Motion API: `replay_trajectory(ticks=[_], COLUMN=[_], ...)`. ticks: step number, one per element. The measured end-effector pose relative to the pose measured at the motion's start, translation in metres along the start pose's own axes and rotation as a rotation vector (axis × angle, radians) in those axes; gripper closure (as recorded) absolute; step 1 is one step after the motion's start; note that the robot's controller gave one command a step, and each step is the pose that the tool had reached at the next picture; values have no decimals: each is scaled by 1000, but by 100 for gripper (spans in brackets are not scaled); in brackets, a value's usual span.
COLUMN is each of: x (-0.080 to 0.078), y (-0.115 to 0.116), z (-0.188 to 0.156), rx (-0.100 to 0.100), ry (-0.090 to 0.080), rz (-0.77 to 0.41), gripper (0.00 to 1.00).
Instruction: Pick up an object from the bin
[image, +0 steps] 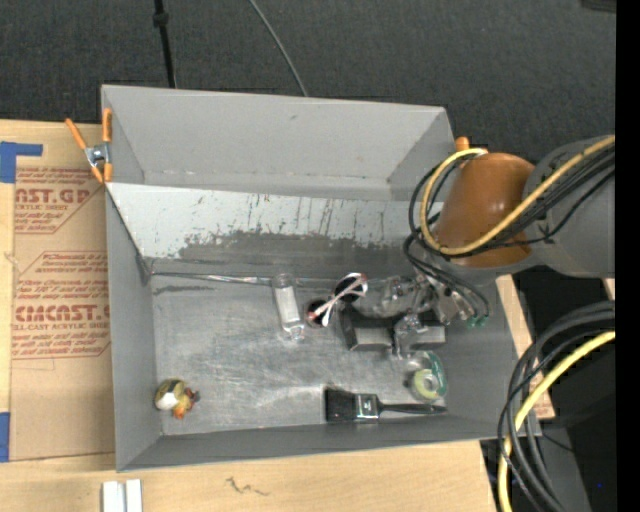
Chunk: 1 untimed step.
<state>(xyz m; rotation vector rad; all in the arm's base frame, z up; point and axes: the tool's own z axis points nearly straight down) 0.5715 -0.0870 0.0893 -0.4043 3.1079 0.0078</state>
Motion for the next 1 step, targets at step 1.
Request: replay_trajectory(ticks=[1], x=[8], y=[-13], z=[-111], rx=[3], ry=[10], rz=[97], gripper=[100])
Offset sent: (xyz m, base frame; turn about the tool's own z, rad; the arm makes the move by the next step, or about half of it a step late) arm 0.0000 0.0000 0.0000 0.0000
